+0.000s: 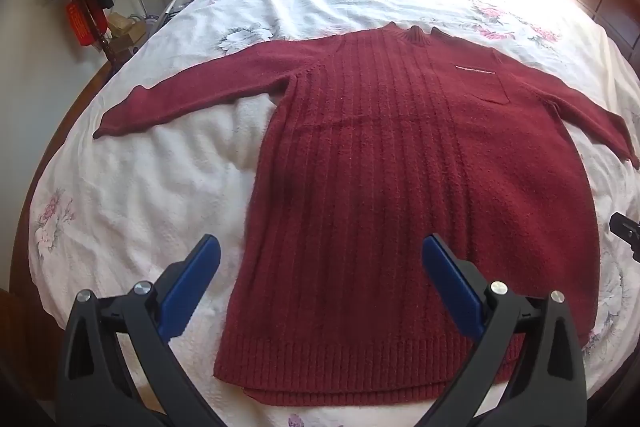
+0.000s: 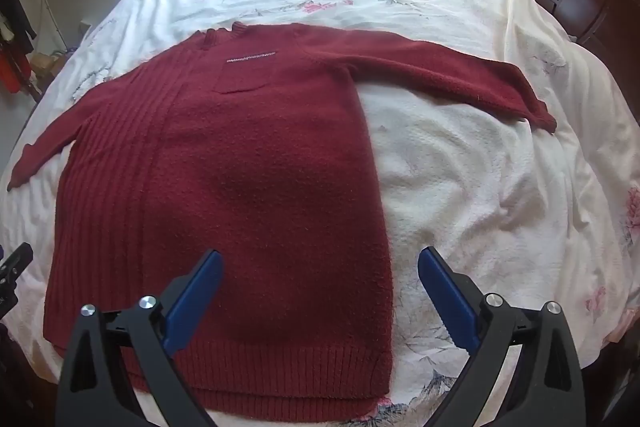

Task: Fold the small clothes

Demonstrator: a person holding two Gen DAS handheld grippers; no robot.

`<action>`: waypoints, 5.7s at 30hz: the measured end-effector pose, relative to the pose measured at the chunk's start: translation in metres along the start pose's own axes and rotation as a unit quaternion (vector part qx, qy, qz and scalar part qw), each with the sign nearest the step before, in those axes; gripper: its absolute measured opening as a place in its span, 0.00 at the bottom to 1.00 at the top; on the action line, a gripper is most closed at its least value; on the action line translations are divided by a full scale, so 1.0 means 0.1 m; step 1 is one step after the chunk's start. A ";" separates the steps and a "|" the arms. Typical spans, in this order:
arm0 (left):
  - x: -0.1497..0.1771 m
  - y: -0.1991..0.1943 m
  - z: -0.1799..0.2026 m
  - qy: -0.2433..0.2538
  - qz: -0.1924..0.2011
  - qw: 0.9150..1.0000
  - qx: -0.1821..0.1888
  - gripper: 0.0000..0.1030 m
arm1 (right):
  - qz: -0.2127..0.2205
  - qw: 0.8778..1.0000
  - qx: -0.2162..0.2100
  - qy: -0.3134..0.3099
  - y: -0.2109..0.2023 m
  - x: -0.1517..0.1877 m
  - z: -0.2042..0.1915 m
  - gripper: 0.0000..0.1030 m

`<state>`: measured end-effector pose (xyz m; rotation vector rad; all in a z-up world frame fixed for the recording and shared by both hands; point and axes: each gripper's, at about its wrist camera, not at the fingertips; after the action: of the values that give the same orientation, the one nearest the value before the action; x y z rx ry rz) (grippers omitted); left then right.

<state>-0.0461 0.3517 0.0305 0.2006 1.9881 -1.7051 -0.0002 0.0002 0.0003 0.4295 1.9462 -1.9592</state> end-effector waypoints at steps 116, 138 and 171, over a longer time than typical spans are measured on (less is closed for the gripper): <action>-1.94 1.34 1.48 0.026 0.032 0.998 0.053 0.97 | 0.007 0.979 -0.195 0.064 1.36 -2.25 1.31 0.19; -1.78 1.53 2.42 0.047 -0.042 0.981 0.181 0.97 | -0.009 0.956 -0.287 0.066 1.24 -1.74 1.33 0.38; -2.37 1.63 1.07 -0.073 0.007 0.982 0.172 0.16 | -0.040 0.951 -0.274 0.137 1.80 -1.95 1.33 0.57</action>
<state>0.2568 0.3322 -0.0117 0.2010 1.5760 -1.9849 0.2577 -0.1271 -0.0723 0.4891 2.5985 -1.3580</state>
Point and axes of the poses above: each gripper's, at about its wrist camera, not at the fingertips, and y roughly the way its jaws point, z to its right, x to its underside
